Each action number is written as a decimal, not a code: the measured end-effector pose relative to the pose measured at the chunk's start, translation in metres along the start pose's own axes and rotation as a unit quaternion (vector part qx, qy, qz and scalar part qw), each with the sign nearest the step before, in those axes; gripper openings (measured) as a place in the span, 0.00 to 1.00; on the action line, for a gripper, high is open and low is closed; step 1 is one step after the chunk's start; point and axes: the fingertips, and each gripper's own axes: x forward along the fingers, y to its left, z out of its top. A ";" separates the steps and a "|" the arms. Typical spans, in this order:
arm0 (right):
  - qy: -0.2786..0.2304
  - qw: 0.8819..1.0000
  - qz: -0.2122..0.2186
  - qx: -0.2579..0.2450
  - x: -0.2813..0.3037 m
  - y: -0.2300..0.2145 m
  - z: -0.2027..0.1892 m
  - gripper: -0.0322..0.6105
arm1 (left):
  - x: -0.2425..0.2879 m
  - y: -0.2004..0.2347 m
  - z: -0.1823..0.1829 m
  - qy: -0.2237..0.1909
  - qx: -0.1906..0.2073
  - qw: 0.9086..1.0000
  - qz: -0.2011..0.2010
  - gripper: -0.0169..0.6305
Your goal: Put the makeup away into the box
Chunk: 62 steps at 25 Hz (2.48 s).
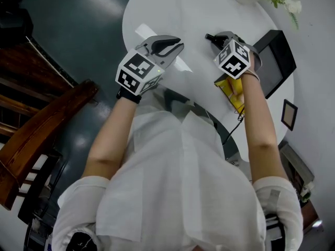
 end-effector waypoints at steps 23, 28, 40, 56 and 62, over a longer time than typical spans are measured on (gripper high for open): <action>-0.021 0.979 -0.067 0.191 -0.111 0.066 -0.102 0.19 | 0.085 -0.109 0.038 0.016 0.083 0.985 -0.148 0.11; -0.020 0.972 -0.049 0.230 -0.111 0.102 -0.120 0.19 | 0.099 -0.139 0.036 0.028 0.099 0.978 -0.179 0.11; -0.012 0.966 0.016 0.256 -0.079 0.147 -0.128 0.19 | 0.113 -0.172 0.027 0.050 0.113 0.970 -0.209 0.11; -0.026 0.951 0.002 0.307 -0.088 0.141 -0.132 0.19 | 0.106 -0.166 0.036 0.047 0.125 0.968 -0.213 0.11; -0.070 0.909 -0.071 0.404 -0.121 0.135 -0.156 0.19 | 0.098 -0.150 0.050 0.036 0.132 0.971 -0.198 0.11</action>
